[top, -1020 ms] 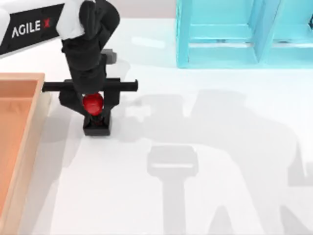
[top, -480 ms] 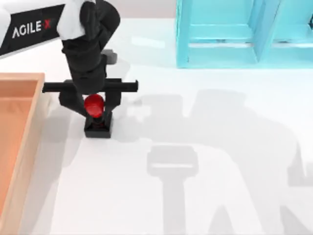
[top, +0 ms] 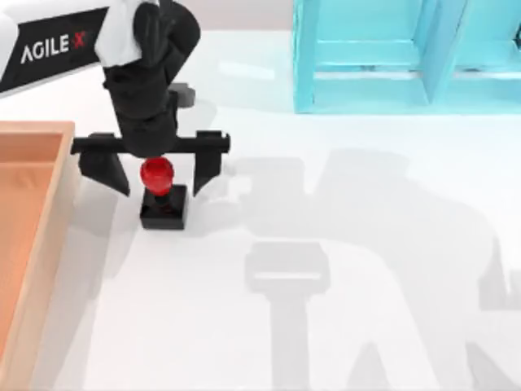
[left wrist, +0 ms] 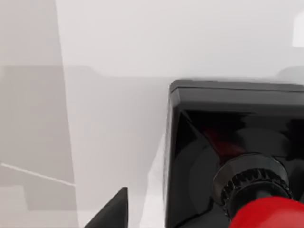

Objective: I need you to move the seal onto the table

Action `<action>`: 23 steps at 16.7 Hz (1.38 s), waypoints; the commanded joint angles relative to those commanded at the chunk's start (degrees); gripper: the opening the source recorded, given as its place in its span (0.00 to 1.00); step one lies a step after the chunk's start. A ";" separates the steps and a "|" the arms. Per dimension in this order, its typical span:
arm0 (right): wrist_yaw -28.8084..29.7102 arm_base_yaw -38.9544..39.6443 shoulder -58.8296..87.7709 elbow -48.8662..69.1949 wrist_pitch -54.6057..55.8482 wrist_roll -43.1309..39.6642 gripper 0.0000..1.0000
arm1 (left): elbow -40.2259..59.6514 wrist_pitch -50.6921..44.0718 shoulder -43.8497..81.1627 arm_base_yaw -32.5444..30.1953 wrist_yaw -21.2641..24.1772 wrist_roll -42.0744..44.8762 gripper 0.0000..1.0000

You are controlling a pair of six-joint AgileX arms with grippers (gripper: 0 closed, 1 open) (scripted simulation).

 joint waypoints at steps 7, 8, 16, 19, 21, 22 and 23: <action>0.00 0.00 0.00 0.00 0.00 0.00 1.00 | 0.15 -0.14 0.01 0.09 0.00 -0.01 1.00; 0.00 0.00 0.00 0.00 0.00 0.00 1.00 | 0.88 -0.84 0.18 0.10 0.00 -0.08 1.00; 0.00 0.00 0.00 0.00 0.00 0.00 1.00 | 26.61 -24.01 3.07 -0.29 0.14 -0.26 1.00; 0.00 0.00 0.00 0.00 0.00 0.00 1.00 | 36.00 -32.85 3.43 -0.27 0.12 -0.27 1.00; 0.00 0.00 0.00 0.00 0.00 0.00 1.00 | 39.22 -35.96 3.33 -0.22 0.06 -0.25 1.00; 0.00 0.00 0.00 0.00 0.00 0.00 1.00 | 39.92 -36.64 3.28 -0.20 0.04 -0.24 1.00; 0.00 0.00 0.00 0.00 0.00 0.00 1.00 | 40.06 -36.76 3.27 -0.20 0.03 -0.24 1.00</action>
